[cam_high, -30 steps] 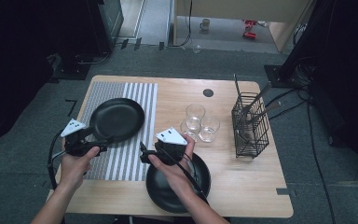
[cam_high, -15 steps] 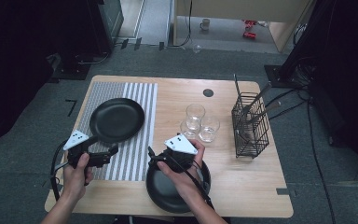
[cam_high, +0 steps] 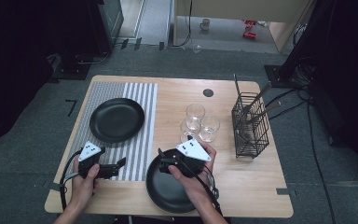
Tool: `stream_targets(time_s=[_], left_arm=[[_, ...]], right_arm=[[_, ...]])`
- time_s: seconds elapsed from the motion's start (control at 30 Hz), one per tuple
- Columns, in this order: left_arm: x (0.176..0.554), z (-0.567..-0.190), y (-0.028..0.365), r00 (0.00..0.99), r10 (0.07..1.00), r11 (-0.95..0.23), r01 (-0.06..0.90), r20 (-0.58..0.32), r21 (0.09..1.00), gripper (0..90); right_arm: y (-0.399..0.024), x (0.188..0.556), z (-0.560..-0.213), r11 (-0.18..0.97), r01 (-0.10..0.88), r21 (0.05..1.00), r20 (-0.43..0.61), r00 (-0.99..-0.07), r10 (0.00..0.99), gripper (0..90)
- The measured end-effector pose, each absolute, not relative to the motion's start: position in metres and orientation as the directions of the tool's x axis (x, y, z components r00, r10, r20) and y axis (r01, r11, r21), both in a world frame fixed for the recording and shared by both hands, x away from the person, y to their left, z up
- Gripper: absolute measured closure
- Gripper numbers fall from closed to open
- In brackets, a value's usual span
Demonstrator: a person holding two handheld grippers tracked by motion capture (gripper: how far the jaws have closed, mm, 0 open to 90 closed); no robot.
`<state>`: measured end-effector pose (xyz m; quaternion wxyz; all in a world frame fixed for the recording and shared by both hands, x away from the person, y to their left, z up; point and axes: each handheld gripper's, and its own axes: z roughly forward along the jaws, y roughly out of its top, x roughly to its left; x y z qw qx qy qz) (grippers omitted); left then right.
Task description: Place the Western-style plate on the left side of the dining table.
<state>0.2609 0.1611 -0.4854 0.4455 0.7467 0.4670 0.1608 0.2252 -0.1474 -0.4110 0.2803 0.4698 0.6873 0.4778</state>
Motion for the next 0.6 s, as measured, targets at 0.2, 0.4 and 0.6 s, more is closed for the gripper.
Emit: stream_targets(time_s=[0.2, 0.4, 0.6], left_arm=[[0.261, -0.496, 0.156, 0.514, 0.847, -0.210, 0.559, -0.136, 0.802, 1.8], [0.263, -0.509, 0.149, 0.505, 0.859, -0.257, 0.573, -0.089, 0.778, 1.8], [0.268, -0.518, 0.146, 0.487, 0.872, -0.291, 0.598, -0.050, 0.746, 1.8]], right_arm=[[-0.160, 0.221, -0.413, 0.095, 0.372, 0.923, 0.061, -0.388, 0.920, 0.0], [-0.169, 0.219, -0.413, 0.097, 0.366, 0.926, 0.057, -0.387, 0.921, 0.0], [-0.175, 0.216, -0.413, 0.093, 0.358, 0.929, 0.054, -0.380, 0.923, 0.0]])
